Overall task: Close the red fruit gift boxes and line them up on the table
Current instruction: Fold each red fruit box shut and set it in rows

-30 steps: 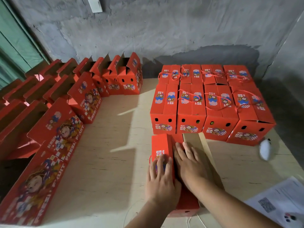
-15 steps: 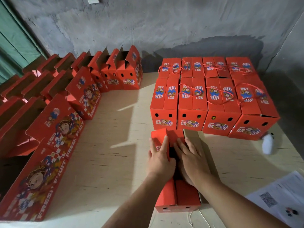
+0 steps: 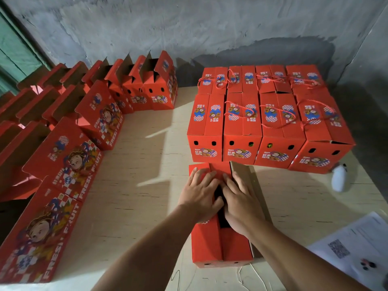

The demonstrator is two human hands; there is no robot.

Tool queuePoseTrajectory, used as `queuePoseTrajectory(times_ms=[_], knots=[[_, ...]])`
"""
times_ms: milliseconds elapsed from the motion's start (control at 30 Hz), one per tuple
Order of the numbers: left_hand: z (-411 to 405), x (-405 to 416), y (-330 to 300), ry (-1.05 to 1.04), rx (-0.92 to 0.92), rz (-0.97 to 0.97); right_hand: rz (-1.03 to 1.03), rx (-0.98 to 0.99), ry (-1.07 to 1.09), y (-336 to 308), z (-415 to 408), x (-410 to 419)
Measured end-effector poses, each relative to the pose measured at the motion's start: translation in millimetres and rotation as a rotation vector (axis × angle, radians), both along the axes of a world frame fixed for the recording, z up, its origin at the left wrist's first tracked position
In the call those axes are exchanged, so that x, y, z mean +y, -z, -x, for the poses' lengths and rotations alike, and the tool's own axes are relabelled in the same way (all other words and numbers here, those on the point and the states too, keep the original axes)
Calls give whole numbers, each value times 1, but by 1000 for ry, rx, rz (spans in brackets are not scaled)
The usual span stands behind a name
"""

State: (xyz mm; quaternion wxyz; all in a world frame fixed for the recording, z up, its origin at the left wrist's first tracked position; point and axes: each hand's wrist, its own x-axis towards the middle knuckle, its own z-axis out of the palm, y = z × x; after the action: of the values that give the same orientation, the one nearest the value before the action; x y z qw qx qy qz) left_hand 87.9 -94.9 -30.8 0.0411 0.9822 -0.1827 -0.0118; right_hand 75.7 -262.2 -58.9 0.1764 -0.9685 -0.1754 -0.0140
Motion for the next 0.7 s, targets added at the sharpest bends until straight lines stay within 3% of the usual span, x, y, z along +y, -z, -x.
queuePoseTrajectory(times_ms=[200, 367, 467, 567, 700], knots=[[-3, -7, 8, -135, 127, -10, -232, 68, 17, -11, 2, -1], [-5, -15, 6, -183, 156, -107, -480, 91, 455, -23, 3, -16], [19, -14, 0, -300, 145, 122, -445, 382, 700, -20, 9, -43], [65, -10, 5, -453, 209, 268, -571, 704, 678, -23, 22, -70], [95, -15, 10, -534, 227, 306, -763, 703, 512, -52, 34, -77]])
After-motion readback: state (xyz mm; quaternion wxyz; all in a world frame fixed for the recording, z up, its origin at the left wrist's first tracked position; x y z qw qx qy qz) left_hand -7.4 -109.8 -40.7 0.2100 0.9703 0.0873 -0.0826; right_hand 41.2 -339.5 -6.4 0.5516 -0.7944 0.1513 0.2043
